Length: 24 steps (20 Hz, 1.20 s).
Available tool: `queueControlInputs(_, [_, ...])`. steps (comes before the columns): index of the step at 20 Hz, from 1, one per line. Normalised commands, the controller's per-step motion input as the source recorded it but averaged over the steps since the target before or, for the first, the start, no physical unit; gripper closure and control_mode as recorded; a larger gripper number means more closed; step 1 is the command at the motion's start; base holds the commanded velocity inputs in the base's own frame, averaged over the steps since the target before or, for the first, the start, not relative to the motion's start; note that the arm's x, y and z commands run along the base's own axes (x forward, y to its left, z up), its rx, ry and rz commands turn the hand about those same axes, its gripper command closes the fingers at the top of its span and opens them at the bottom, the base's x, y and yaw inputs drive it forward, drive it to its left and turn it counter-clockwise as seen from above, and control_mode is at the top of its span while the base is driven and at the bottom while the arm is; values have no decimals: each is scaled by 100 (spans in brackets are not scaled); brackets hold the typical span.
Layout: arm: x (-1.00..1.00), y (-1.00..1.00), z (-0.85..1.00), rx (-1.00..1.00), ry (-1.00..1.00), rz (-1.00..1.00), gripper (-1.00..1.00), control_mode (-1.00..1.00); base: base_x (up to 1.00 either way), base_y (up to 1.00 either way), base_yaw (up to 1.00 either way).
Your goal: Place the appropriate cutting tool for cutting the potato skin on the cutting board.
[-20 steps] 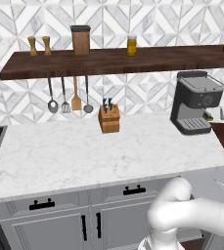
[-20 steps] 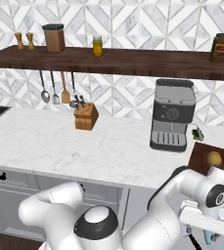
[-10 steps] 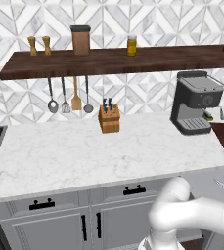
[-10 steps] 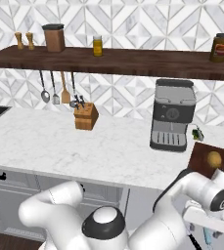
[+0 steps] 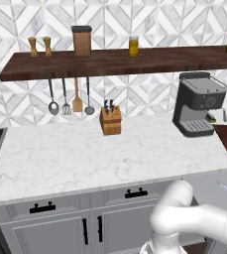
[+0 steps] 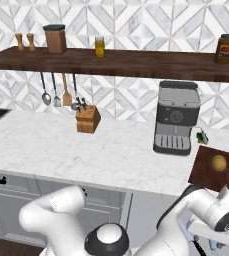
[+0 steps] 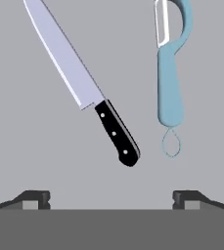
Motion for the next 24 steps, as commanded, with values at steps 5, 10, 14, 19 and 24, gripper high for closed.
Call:
queueControlInputs(5, [18,-1,-28,0,0,0,-100,-100,0,0,0])
queueControlInputs(10, [26,-12,-30,0,-3,0,-100,-100,0,0,0])
queueControlInputs(14, [15,-23,-27,0,-6,0,-100,-100,0,0,0])
queueControlInputs(19, [1,-30,-16,0,-8,0,-100,-100,0,0,0])
queueControlInputs(24, [1,-18,-14,0,-8,0,-100,-100,0,0,0])
